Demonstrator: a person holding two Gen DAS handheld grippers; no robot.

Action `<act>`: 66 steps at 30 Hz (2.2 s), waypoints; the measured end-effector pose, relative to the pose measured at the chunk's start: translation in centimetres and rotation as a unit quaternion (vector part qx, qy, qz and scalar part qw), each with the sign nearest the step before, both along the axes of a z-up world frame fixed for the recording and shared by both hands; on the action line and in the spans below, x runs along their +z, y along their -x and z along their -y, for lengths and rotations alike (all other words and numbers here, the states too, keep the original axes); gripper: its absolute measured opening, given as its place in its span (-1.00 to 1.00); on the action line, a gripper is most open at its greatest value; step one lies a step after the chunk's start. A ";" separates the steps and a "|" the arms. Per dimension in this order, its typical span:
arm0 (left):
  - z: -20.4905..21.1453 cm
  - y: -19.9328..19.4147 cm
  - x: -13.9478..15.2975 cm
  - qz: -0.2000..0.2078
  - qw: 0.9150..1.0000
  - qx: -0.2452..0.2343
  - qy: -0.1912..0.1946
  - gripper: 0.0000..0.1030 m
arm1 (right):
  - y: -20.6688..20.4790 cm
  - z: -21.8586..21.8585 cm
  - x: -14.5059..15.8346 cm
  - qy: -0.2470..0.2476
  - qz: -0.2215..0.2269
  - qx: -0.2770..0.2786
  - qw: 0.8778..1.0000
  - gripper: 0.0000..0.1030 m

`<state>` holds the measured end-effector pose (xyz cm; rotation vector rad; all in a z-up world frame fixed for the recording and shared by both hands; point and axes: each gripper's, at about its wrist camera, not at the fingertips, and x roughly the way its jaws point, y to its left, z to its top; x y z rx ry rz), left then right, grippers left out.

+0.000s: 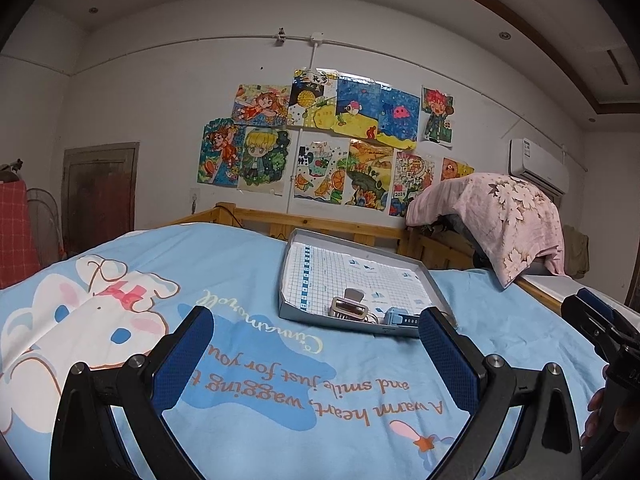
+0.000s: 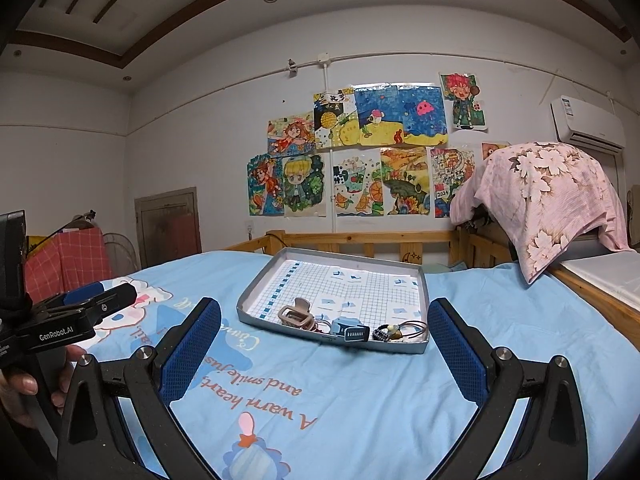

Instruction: Organize jewelry

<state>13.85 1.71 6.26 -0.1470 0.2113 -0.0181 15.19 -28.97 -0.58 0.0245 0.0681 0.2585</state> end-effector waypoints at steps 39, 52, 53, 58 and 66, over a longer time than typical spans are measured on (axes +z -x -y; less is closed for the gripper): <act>0.1 0.0 -0.4 -0.003 1.000 -0.002 0.001 1.00 | 0.1 -0.1 -0.1 -0.002 0.000 0.004 1.000 0.97; 0.5 0.3 -0.9 -0.004 1.000 0.008 0.000 1.00 | -0.1 -0.2 -0.9 -0.001 -0.003 0.005 1.000 0.97; 0.6 0.3 -1.1 -0.004 1.000 0.009 0.000 1.00 | -0.1 -0.2 -0.8 -0.002 -0.003 0.006 1.000 0.97; 0.9 0.4 -1.2 -0.005 1.000 0.022 -0.005 1.00 | -0.4 -0.1 -1.1 -0.003 -0.006 0.006 1.000 0.97; 0.9 0.4 -1.3 -0.012 1.000 0.025 -0.006 1.00 | -0.5 -0.1 -1.1 -0.003 -0.007 0.006 1.000 0.97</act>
